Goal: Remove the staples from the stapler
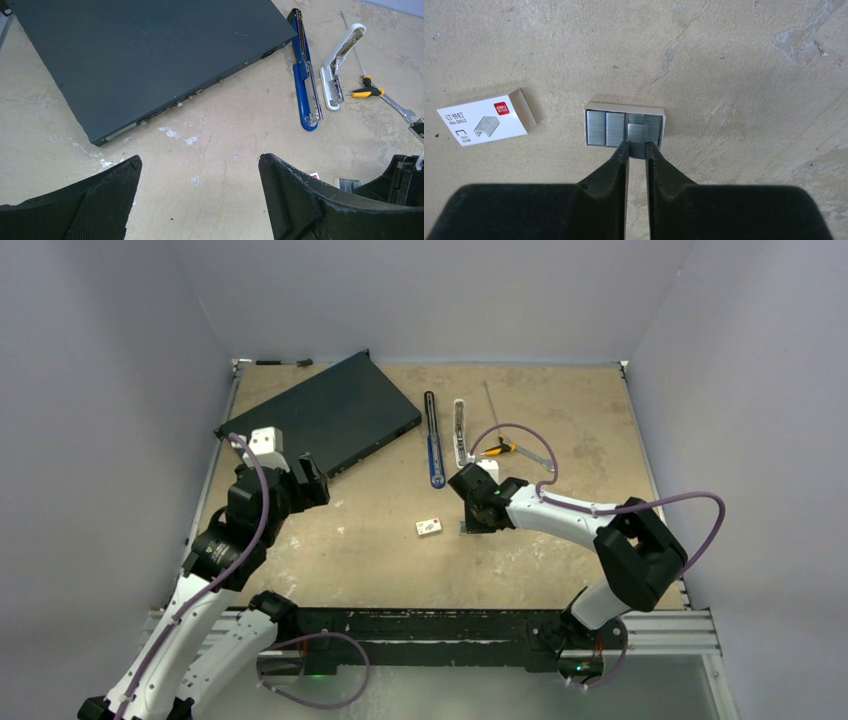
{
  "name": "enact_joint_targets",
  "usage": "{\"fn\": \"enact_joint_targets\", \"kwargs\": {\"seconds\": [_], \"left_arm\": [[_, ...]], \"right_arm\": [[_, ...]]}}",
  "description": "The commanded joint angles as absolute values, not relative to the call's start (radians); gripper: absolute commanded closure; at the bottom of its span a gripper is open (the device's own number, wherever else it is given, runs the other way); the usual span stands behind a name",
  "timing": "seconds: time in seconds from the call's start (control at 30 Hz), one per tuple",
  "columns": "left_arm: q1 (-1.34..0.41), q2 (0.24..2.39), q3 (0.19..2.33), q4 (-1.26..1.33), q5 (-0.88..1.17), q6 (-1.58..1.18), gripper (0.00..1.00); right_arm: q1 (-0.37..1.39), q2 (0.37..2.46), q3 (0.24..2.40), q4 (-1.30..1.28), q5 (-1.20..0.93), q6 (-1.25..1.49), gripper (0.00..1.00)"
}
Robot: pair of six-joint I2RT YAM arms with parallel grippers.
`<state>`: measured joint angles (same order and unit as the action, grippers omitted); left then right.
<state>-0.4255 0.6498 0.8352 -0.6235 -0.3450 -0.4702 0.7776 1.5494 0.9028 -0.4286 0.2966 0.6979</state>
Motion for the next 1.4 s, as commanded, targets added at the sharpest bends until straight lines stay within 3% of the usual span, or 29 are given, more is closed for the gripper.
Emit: {"fn": "enact_joint_targets", "kwargs": {"seconds": [0.0, 0.87, 1.0, 1.37], "left_arm": [[-0.416, 0.650, 0.831, -0.607, -0.339, -0.468, 0.14], [-0.413, 0.651, 0.832, -0.606, -0.335, -0.466, 0.14], [-0.413, 0.652, 0.832, -0.606, -0.334, -0.466, 0.14], [-0.410, 0.654, 0.831, -0.604, -0.332, -0.465, 0.14]], "right_arm": [[0.769, 1.555, 0.921, -0.423, 0.304, 0.689, 0.82], [0.759, 1.569, 0.934, -0.441, 0.330, 0.679, 0.81], [0.759, 1.565, 0.936, -0.445, 0.331, 0.677, 0.75], [0.759, 1.523, 0.963, -0.472, 0.328, 0.678, 0.71]]}}
